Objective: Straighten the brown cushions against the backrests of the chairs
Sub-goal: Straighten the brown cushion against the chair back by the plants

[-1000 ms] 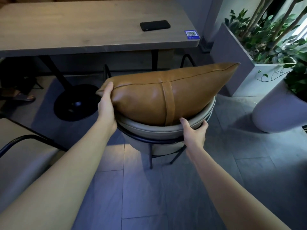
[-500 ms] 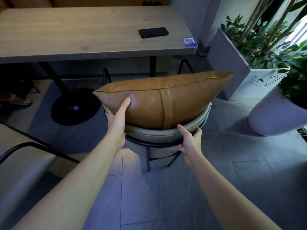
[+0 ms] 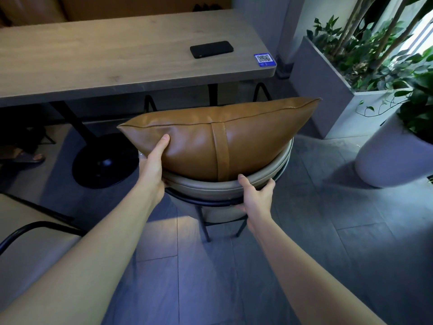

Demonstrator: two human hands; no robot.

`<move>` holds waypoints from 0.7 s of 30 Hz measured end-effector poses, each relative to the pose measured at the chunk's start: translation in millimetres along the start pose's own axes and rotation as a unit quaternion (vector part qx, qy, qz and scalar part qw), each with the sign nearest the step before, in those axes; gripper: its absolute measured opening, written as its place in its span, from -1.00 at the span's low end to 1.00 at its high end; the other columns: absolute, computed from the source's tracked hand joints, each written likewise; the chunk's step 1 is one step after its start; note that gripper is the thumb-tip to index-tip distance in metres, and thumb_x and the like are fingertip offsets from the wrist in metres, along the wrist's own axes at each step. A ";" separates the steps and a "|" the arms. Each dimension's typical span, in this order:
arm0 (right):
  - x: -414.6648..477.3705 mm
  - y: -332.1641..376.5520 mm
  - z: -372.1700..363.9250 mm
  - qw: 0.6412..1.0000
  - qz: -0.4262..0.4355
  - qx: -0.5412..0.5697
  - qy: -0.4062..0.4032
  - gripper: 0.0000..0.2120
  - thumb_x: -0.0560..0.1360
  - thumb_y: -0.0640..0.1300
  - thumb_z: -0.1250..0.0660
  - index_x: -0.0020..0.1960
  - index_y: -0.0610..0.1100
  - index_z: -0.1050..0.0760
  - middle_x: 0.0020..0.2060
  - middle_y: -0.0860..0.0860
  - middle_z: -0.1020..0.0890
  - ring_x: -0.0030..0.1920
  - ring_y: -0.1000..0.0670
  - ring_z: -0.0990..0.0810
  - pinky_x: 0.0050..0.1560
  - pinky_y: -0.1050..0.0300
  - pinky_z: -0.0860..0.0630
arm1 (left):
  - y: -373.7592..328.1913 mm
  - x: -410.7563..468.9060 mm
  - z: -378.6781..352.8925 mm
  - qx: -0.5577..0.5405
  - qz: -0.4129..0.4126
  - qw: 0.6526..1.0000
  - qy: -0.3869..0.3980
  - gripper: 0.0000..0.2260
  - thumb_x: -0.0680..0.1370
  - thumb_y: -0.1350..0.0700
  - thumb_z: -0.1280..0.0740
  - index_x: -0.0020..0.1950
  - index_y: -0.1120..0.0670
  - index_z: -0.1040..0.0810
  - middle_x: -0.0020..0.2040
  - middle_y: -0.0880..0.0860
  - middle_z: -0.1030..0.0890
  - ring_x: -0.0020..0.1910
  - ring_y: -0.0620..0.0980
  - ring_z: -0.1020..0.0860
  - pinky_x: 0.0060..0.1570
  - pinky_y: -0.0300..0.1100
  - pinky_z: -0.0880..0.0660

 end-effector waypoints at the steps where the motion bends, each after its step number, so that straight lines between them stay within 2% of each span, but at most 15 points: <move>1: -0.4 0.5 0.8 1.000 -0.002 -0.003 0.002 -0.08 0.50 0.01 -0.54 0.67 -0.03 -0.07 0.60 -0.07 -0.34 0.54 -0.20 -0.38 0.45 -0.33 -0.44 | -0.4 -1.0 -0.1 0.005 0.001 1.000 -0.002 -0.39 0.45 -0.16 -0.55 0.43 -0.18 -0.39 0.21 -0.09 -0.61 0.18 0.03 -0.58 0.37 0.32 -0.44; 5: -1.9 12.5 7.8 0.999 -0.029 -0.029 0.035 -0.11 0.51 0.00 -0.55 0.63 -0.04 -0.06 0.52 -0.03 -0.36 0.42 -0.16 -0.45 0.38 -0.33 -0.52 | -6.2 -8.6 1.4 0.036 -0.020 0.999 -0.018 -0.27 0.46 -0.15 -0.54 0.55 -0.16 -0.28 0.37 -0.05 -0.54 0.34 0.10 -0.52 0.41 0.28 -0.41; 6: -1.4 17.7 9.7 0.997 -0.043 -0.036 0.048 -0.14 0.51 -0.02 -0.55 0.59 -0.02 -0.06 0.46 -0.01 -0.36 0.35 -0.13 -0.46 0.33 -0.32 -0.57 | -10.1 -10.5 1.1 0.061 -0.046 0.996 -0.037 -0.18 0.47 -0.14 -0.54 0.61 -0.15 -0.18 0.48 -0.01 -0.47 0.41 0.12 -0.47 0.45 0.23 -0.37; 8: -1.4 27.6 15.4 0.993 -0.064 -0.067 0.074 -0.20 0.49 -0.02 -0.58 0.49 0.03 -0.09 0.36 0.01 -0.34 0.28 -0.13 -0.47 0.23 -0.27 -0.65 | -22.7 -17.6 -3.8 0.177 -0.119 0.972 -0.102 -0.02 0.48 -0.09 -0.54 0.69 -0.08 0.04 0.67 0.09 -0.18 0.58 0.20 -0.27 0.53 0.18 -0.26; 10: -1.4 32.7 25.2 0.986 -0.081 -0.111 0.090 -0.16 0.47 0.05 -0.58 0.52 0.05 -0.09 0.38 -0.01 -0.36 0.34 -0.22 -0.51 0.22 -0.29 -0.65 | -36.5 -31.0 -16.1 0.312 -0.178 0.921 -0.149 0.04 0.48 -0.05 -0.55 0.70 0.00 0.14 0.72 0.12 0.07 0.66 0.22 -0.02 0.56 0.30 -0.12; 11: -0.2 33.6 30.9 0.984 -0.086 -0.126 0.095 -0.16 0.47 0.07 -0.57 0.54 0.04 -0.11 0.41 -0.02 -0.40 0.36 -0.26 -0.53 0.23 -0.32 -0.63 | -42.2 -38.6 -24.6 0.371 -0.211 0.891 -0.155 0.04 0.48 -0.04 -0.55 0.69 -0.01 0.15 0.72 0.13 0.12 0.67 0.22 0.05 0.55 0.37 -0.06; 14: 6.5 38.4 50.8 0.982 -0.088 -0.141 0.086 -0.23 0.52 0.10 -0.52 0.57 0.01 -0.18 0.40 -0.05 -0.46 0.28 -0.22 -0.59 0.13 -0.26 -0.65 | -50.5 -61.5 -59.6 0.519 -0.346 0.772 -0.124 0.00 0.48 -0.06 -0.53 0.68 -0.12 0.11 0.71 0.17 0.10 0.67 0.24 0.11 0.52 0.40 0.08; 15: 10.4 42.0 56.8 0.983 -0.084 -0.143 0.081 -0.22 0.52 0.10 -0.50 0.58 0.00 -0.17 0.38 -0.05 -0.47 0.25 -0.18 -0.59 0.04 -0.17 -0.64 | -49.8 -67.6 -75.4 0.544 -0.368 0.748 -0.093 -0.02 0.48 -0.09 -0.52 0.68 -0.13 0.09 0.71 0.16 0.08 0.67 0.24 0.10 0.52 0.40 0.09; 17: 20.8 53.3 66.7 0.984 -0.071 -0.149 0.071 -0.22 0.53 0.11 -0.48 0.61 0.01 -0.15 0.37 -0.07 -0.48 0.21 -0.15 -0.57 -0.07 -0.05 -0.57 | -42.8 -77.3 -108.8 0.582 -0.374 0.722 -0.024 -0.03 0.47 -0.16 -0.51 0.68 -0.17 0.08 0.72 0.12 0.06 0.67 0.21 0.11 0.52 0.40 0.09; 21: 53.9 83.7 77.9 0.986 -0.059 -0.148 0.054 -0.22 0.55 0.11 -0.45 0.63 0.04 -0.12 0.32 -0.04 -0.47 0.21 -0.17 -0.55 0.12 -0.18 -0.60 | -19.7 -81.9 -171.3 0.661 -0.362 0.652 0.075 0.04 0.41 -0.28 -0.50 0.65 -0.25 0.14 0.72 0.06 0.15 0.67 0.20 0.21 0.50 0.45 0.11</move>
Point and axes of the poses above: each hand's wrist, its own x-axis towards the middle knuckle, its own z-axis out of the back of the hand, y = z × x, the point moved 2 cm from there along x, towards the middle knuckle
